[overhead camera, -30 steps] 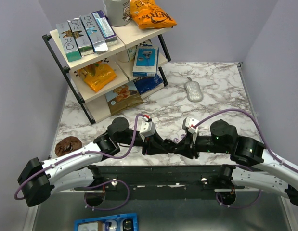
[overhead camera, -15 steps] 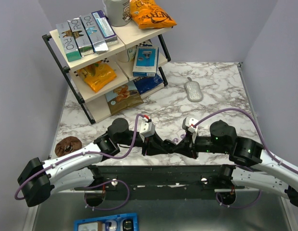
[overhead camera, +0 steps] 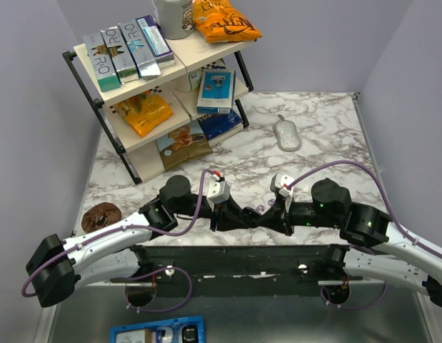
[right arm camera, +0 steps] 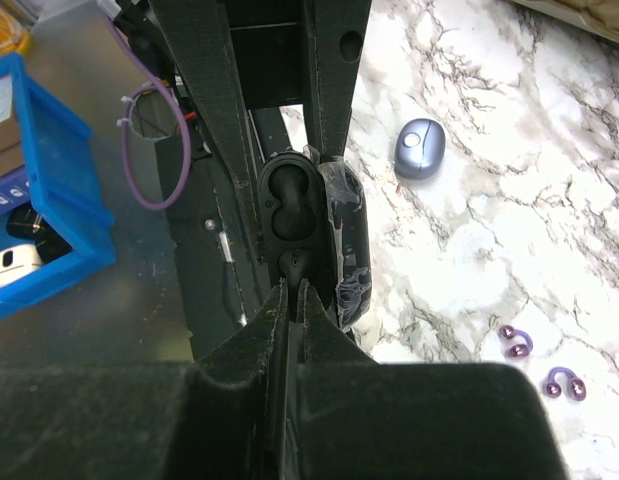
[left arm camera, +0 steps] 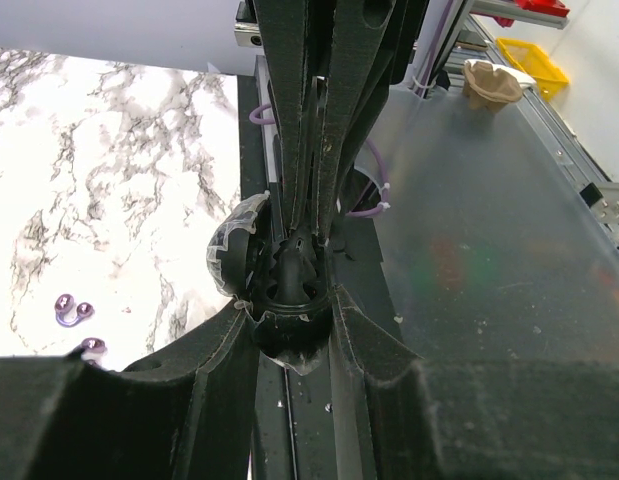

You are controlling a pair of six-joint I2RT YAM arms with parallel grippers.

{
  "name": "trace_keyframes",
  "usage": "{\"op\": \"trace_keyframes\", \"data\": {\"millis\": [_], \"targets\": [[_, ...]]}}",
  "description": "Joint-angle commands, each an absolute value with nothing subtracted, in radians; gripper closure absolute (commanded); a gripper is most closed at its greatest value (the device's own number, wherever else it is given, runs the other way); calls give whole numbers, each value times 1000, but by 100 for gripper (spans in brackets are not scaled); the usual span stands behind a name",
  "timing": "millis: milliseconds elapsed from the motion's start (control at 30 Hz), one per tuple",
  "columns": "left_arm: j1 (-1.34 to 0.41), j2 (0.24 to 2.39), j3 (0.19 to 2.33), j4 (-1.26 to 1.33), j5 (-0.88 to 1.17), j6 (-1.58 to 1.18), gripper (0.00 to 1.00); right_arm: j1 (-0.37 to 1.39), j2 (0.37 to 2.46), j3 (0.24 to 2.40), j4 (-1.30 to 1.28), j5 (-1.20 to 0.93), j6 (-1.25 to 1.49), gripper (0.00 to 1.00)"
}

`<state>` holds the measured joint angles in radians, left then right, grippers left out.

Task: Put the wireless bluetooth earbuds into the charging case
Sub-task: Place the earbud in the charging case.

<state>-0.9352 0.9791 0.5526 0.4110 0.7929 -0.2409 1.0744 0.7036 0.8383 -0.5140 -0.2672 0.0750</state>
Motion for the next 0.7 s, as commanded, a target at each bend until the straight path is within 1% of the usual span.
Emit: {"op": "trace_keyframes", "data": {"millis": [0, 100, 300, 667], "targets": [[-940, 963, 549, 474, 775, -236, 100, 1081, 701, 822, -459, -310, 74, 90], [-940, 968, 548, 477, 770, -233, 100, 1081, 693, 825, -457, -318, 72, 92], [-940, 977, 546, 486, 769, -235, 100, 1081, 680, 831, -457, -314, 74, 99], [-940, 983, 540, 495, 773, -241, 100, 1080, 643, 838, -465, -264, 69, 99]]}}
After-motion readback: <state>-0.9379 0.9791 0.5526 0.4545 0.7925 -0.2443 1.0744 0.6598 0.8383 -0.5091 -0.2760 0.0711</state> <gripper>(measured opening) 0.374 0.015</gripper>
